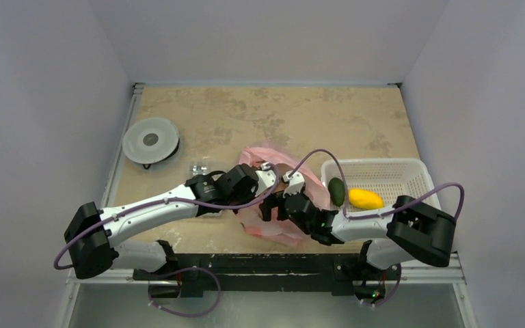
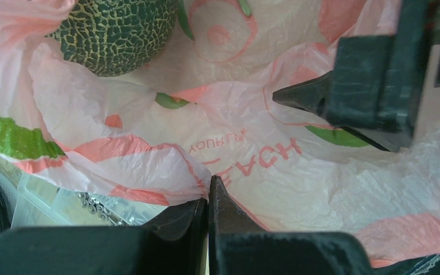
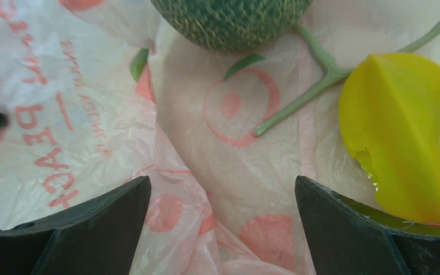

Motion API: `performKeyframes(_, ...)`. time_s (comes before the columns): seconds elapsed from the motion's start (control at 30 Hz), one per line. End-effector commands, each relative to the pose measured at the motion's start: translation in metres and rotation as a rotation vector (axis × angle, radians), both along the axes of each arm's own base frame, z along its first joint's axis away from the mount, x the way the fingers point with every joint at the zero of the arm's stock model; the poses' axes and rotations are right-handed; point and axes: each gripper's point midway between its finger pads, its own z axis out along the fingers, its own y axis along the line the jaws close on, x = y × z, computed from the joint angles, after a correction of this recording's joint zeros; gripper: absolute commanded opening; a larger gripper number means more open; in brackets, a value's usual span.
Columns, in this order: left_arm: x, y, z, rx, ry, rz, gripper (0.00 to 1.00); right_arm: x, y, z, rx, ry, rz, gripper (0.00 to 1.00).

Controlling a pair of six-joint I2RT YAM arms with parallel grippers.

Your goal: Take the fake fruits out of the plastic bag

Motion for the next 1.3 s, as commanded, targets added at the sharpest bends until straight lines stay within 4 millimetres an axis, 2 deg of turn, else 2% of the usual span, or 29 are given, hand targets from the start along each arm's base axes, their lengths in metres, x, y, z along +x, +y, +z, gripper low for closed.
performKeyframes(0.0, 0.001, -0.004, -0.006, 0.014, -0.019, -0.003, 0.00, 0.012, -0.001, 0.045, 0.102, -0.081, -0.062, 0.99)
performKeyframes(0.07, 0.000, -0.004, -0.009, 0.032, -0.024, -0.011, 0.00, 0.016, -0.007, 0.058, 0.101, -0.107, -0.084, 0.99)
performKeyframes(0.27, -0.003, -0.008, -0.013, 0.051, -0.023, -0.031, 0.00, 0.040, -0.024, 0.075, 0.008, -0.166, -0.126, 0.99)
performKeyframes(0.37, -0.002, -0.007, -0.009, 0.039, -0.037, -0.027, 0.00, 0.059, -0.046, 0.063, -0.030, -0.114, -0.209, 0.99)
performKeyframes(0.43, -0.002, -0.007, -0.006, 0.027, -0.048, -0.026, 0.00, 0.066, -0.052, 0.057, -0.048, -0.094, -0.228, 0.99)
performKeyframes(0.57, 0.000, -0.005, 0.000, 0.022, -0.069, -0.022, 0.00, 0.071, -0.050, 0.044, -0.116, -0.061, -0.228, 0.99)
performKeyframes(0.67, 0.001, -0.003, 0.003, 0.016, -0.083, -0.019, 0.00, 0.078, -0.056, 0.026, -0.211, -0.033, -0.279, 0.99)
performKeyframes(0.73, 0.002, -0.003, 0.006, 0.010, -0.096, -0.016, 0.00, 0.084, -0.063, 0.020, -0.284, -0.034, -0.319, 0.99)
performKeyframes(0.9, 0.003, -0.001, 0.017, -0.016, -0.118, -0.014, 0.00, 0.105, -0.050, 0.040, -0.354, -0.094, -0.303, 0.99)
performKeyframes(1.0, 0.003, 0.002, 0.023, -0.028, -0.136, -0.007, 0.00, 0.121, -0.051, 0.048, -0.426, -0.151, -0.336, 0.99)
performKeyframes(1.1, 0.005, 0.005, 0.026, -0.024, -0.152, 0.002, 0.00, 0.128, -0.050, 0.035, -0.482, -0.164, -0.333, 0.99)
performKeyframes(1.27, 0.006, 0.008, 0.026, -0.007, -0.157, 0.012, 0.00, 0.123, -0.044, -0.006, -0.512, -0.070, -0.285, 0.99)
